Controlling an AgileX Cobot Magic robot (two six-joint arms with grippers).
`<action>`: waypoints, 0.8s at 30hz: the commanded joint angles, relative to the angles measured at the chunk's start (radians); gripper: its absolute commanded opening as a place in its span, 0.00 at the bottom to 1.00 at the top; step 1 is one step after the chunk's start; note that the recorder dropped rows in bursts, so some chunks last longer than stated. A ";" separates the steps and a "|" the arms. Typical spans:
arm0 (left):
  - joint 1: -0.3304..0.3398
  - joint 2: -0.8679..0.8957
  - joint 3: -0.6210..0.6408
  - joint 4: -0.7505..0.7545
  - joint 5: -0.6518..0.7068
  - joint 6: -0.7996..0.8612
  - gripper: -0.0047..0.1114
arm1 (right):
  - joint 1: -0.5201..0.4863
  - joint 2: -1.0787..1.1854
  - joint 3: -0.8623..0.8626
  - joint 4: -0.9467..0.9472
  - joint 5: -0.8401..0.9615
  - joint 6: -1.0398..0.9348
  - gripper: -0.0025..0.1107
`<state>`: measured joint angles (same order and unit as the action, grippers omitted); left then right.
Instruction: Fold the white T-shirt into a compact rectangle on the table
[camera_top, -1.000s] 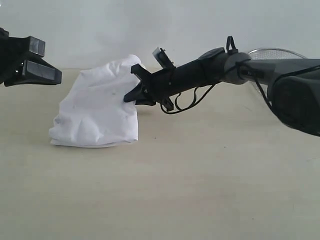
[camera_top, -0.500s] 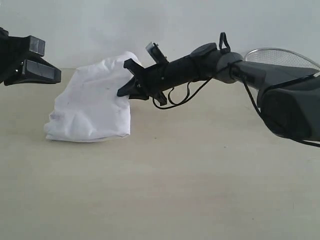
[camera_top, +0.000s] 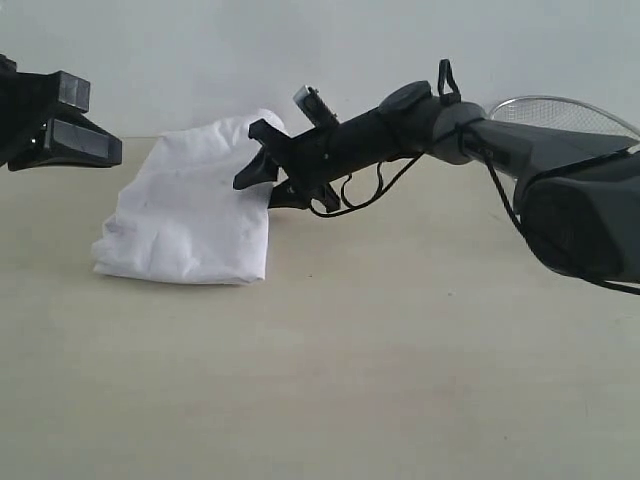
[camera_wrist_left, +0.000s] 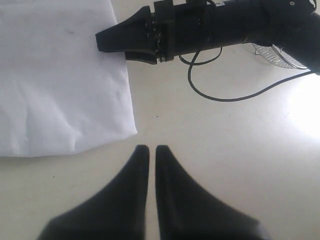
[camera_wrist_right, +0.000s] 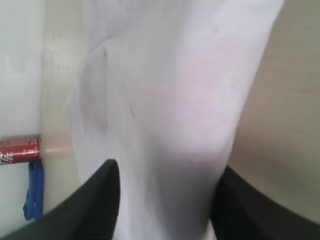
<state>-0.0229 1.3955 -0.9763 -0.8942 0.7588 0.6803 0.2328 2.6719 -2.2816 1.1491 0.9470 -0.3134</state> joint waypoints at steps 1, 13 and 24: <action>0.003 -0.008 -0.005 -0.007 0.002 -0.007 0.08 | -0.005 -0.006 -0.011 -0.020 -0.001 0.009 0.47; 0.003 0.094 -0.007 -0.027 0.000 0.043 0.08 | -0.067 -0.030 -0.013 -0.018 0.081 0.005 0.46; 0.001 0.267 -0.146 -0.170 0.088 0.173 0.08 | -0.107 -0.072 -0.013 -0.045 0.141 -0.007 0.46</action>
<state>-0.0229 1.6342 -1.0900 -1.0472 0.8313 0.8338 0.1448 2.6131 -2.2892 1.1262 1.0592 -0.3120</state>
